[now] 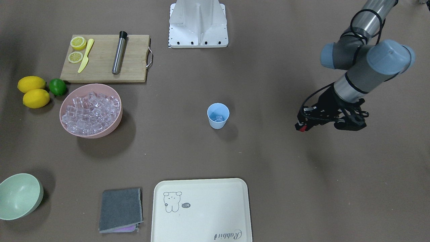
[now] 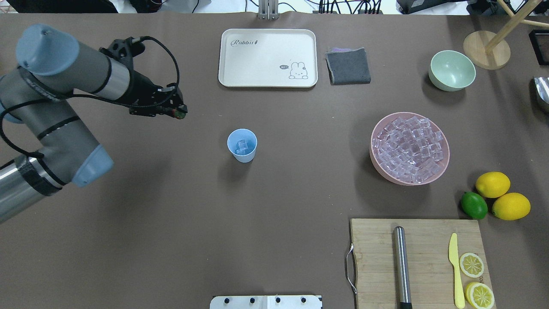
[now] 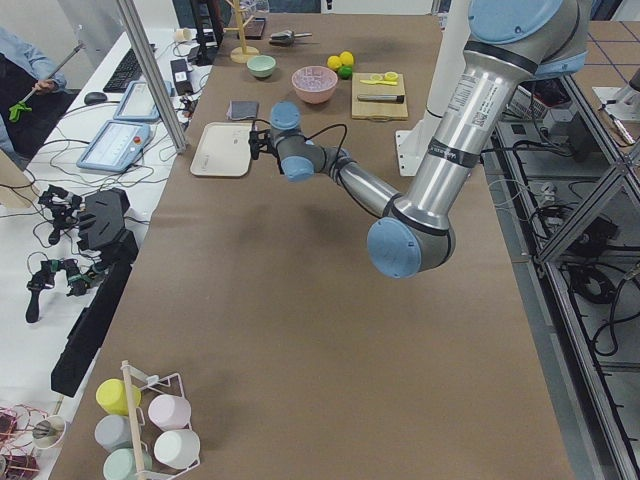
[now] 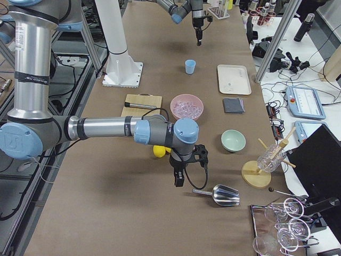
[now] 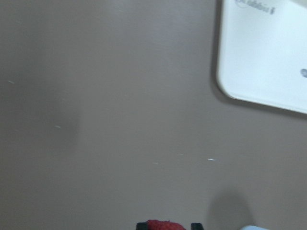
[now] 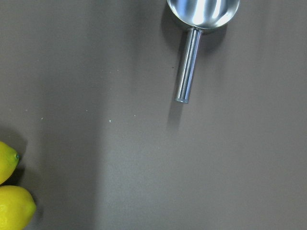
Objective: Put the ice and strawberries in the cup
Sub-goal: 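Carry the strawberry with the left gripper over the blue cup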
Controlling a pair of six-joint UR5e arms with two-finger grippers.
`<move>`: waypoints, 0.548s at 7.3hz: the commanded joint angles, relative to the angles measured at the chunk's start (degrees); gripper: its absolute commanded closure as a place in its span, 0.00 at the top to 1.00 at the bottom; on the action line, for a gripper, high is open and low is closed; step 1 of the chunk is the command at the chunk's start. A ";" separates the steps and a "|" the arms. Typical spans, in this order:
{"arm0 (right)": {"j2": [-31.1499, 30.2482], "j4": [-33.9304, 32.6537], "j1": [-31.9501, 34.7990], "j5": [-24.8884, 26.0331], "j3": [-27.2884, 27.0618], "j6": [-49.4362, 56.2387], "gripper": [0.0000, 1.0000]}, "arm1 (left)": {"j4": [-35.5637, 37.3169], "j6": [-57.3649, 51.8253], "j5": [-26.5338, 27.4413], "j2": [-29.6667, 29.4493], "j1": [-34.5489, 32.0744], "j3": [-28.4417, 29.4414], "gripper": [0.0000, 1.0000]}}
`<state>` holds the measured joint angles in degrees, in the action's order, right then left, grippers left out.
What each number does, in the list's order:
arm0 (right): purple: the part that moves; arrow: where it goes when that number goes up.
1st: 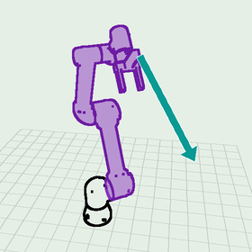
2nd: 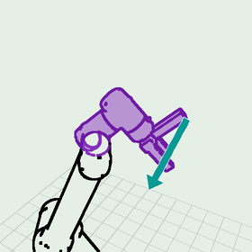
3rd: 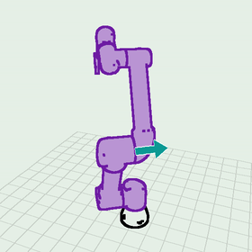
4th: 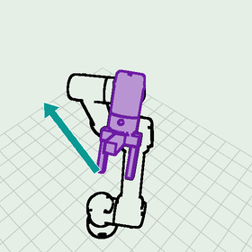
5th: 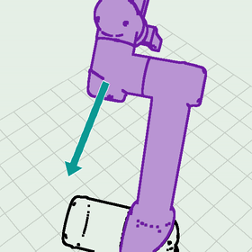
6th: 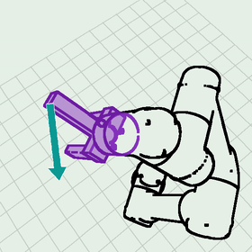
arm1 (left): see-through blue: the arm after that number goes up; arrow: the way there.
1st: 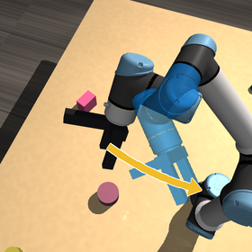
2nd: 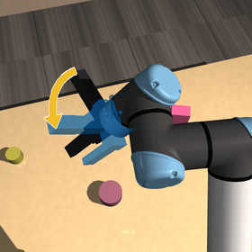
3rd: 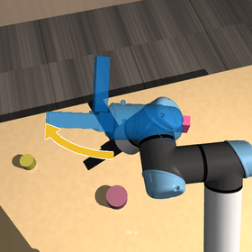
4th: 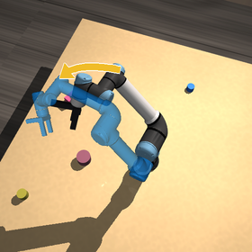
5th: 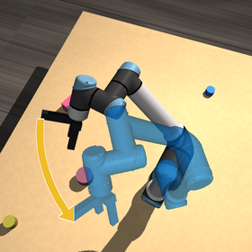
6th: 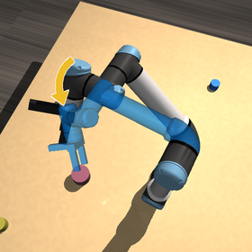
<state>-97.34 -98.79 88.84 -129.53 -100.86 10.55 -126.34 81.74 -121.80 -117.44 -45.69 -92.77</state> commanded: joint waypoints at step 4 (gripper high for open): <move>-0.49 0.09 0.02 -0.02 2.07 0.17 1.00 | -0.05 8.51 10.24 -6.22 9.29 -0.13 0.00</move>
<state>-97.77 -98.71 88.86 -129.55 -98.98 10.70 -126.36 88.76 -114.38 -122.74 -38.59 -92.92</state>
